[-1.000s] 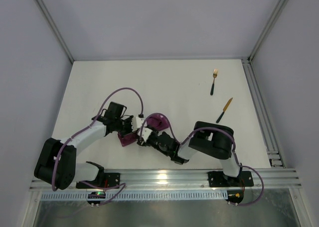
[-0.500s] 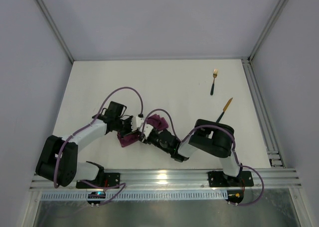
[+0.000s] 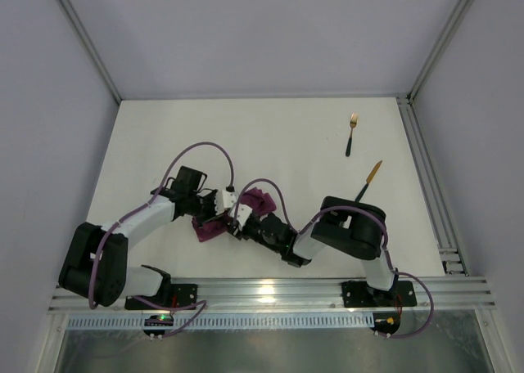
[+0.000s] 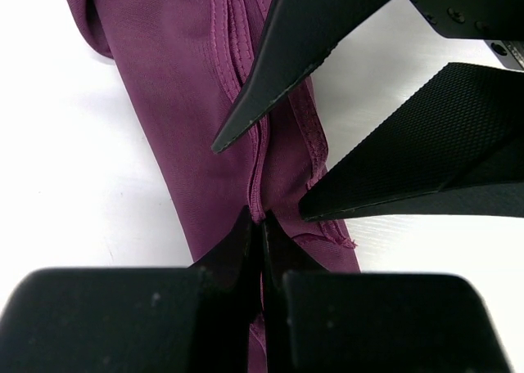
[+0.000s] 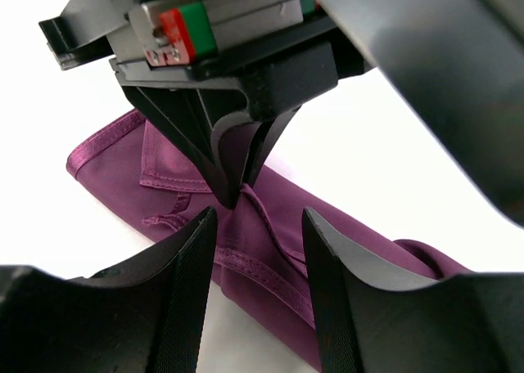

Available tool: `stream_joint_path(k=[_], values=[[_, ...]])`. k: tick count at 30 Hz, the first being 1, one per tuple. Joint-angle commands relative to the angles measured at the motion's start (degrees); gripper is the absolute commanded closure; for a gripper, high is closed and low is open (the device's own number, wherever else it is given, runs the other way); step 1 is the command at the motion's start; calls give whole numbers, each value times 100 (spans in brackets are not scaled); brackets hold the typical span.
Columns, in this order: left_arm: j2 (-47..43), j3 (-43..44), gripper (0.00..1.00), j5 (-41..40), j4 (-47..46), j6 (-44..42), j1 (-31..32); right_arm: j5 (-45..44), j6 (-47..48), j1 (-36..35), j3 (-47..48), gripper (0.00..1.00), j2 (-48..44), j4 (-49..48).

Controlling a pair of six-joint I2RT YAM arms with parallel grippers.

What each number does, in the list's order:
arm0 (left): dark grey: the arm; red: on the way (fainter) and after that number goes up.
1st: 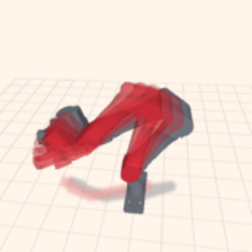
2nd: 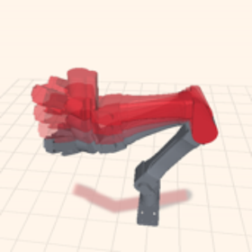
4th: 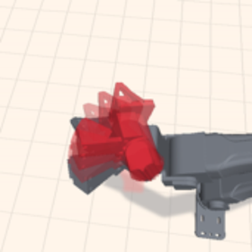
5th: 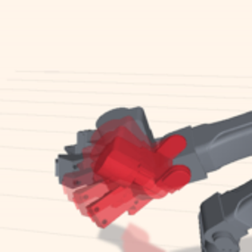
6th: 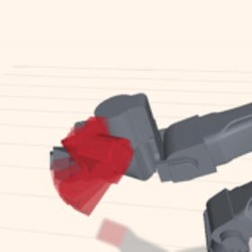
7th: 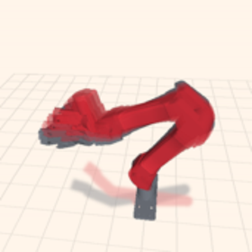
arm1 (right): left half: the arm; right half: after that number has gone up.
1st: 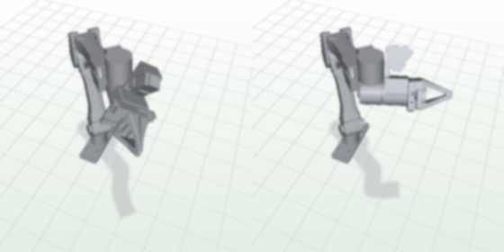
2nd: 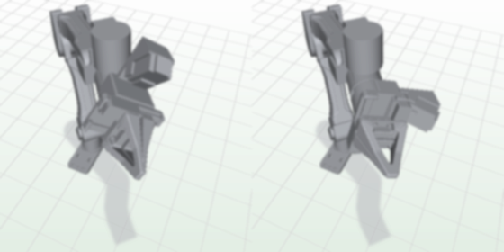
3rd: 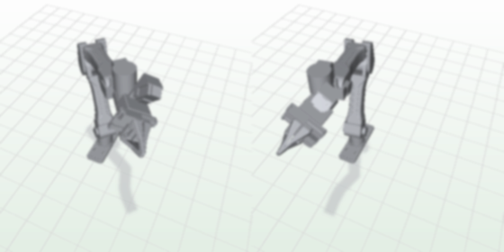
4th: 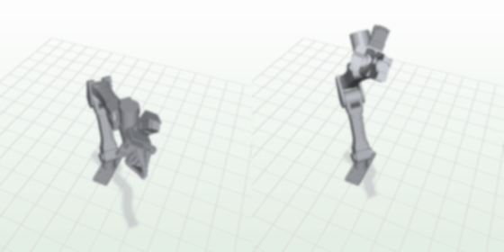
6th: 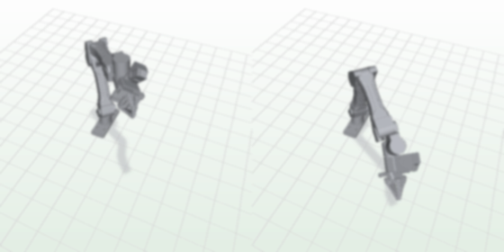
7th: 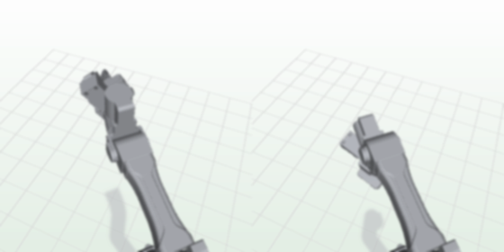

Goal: Fold the napkin into a case and place the utensils inside
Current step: Pass from the left arm to the right

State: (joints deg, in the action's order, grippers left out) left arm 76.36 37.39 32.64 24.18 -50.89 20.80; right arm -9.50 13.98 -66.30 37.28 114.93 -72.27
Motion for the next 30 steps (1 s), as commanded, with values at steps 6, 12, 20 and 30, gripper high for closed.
stream_joint_path(k=[6,12,20,30], values=[[-95,252,100,497,-37,18,-49,-325,-264,-6,122,57,-129,582],[-51,269,100,594,-28,53,-76,-334,-396,-14,262,62,-24,785],[2,313,100,585,-177,238,-128,-263,-440,-6,219,58,-6,864],[90,287,100,726,-221,317,-208,-430,-352,-14,-98,51,-94,284]])
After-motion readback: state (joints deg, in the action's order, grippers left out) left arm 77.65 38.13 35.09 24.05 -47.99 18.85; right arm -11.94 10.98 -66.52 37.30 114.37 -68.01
